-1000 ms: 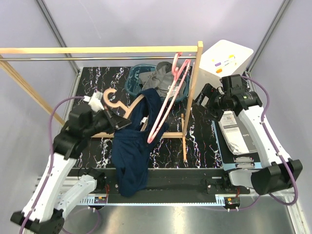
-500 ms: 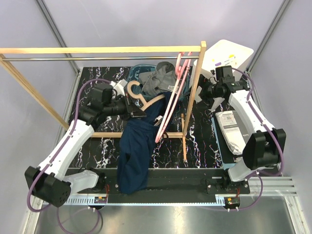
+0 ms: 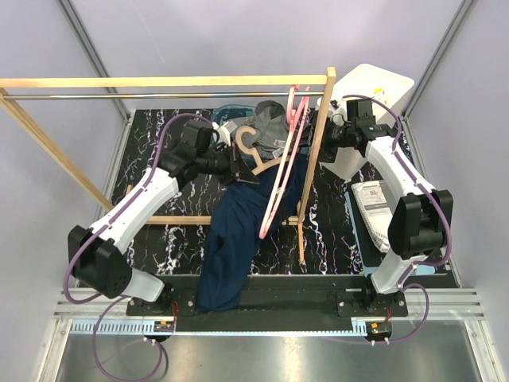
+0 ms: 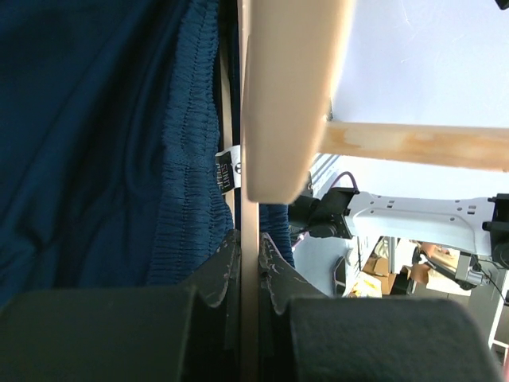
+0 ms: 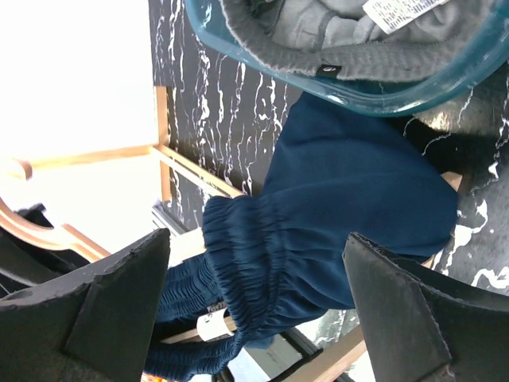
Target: Remove the shorts from the hanger
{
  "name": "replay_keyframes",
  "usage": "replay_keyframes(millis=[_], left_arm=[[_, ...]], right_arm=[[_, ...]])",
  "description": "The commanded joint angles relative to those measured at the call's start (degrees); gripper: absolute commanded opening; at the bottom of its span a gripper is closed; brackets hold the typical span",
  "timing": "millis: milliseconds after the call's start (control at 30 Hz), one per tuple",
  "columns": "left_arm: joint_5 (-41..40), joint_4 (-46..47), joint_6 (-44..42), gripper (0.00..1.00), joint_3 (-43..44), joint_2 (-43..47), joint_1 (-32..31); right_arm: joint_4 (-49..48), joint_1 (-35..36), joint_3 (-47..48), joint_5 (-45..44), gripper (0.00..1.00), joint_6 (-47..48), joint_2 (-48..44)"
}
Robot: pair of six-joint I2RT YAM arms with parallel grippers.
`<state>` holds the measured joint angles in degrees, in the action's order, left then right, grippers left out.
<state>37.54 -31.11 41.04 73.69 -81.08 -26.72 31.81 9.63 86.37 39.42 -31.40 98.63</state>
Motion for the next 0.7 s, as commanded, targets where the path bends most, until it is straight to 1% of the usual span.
replay_keyframes(millis=[0, 200, 333, 367, 433, 467, 533, 567, 600, 667], left_arm=[[1.2, 4.4, 1.9, 0.0, 6.5, -2.5, -0.4], [1.6, 4.0, 2.5, 0.0, 13.0, -6.4, -1.0], [1.9, 3.7, 2.8, 0.0, 14.3, -8.0, -2.5], [1.9, 3.8, 2.8, 0.0, 14.3, -8.1, -3.0], [2.0, 3.7, 2.6, 0.0, 14.3, -8.2, -4.2], [2.1, 3.7, 2.6, 0.0, 14.2, -8.0, -4.5], [2.2, 3.2, 1.5, 0.0, 13.6, -7.7, -5.2], [1.7, 2.6, 1.0, 0.0, 13.5, -7.2, -5.2], [1.4, 1.1, -0.4, 0.0, 13.3, -6.9, -5.3], [0.1, -0.6, -2.3, 0.0, 12.6, -6.1, -5.3]], right_arm=[[-2.7, -0.2, -1.5, 3.5, 0.95, 5.1, -1.7], [-0.2, -0.3, -0.8, 2.3, 0.91, 11.3, -1.0], [1.1, -0.3, 0.1, -1.6, 0.85, 10.7, -1.2], [1.2, -0.2, 0.4, -2.2, 0.78, 10.1, -0.9], [1.1, -0.1, 0.7, -4.6, 0.68, 8.0, -0.8], [1.1, 0.0, 0.8, -5.6, 0.58, 7.1, -0.9], [1.3, 0.0, 1.3, -8.6, 0.47, 5.5, -1.2], [1.5, 0.0, 1.5, -9.9, 0.36, 5.0, -1.3], [2.0, 0.0, 1.9, -12.7, 0.3, 4.5, -1.3], [5.4, 0.0, 3.1, -16.2, 0.23, 4.3, -1.2]])
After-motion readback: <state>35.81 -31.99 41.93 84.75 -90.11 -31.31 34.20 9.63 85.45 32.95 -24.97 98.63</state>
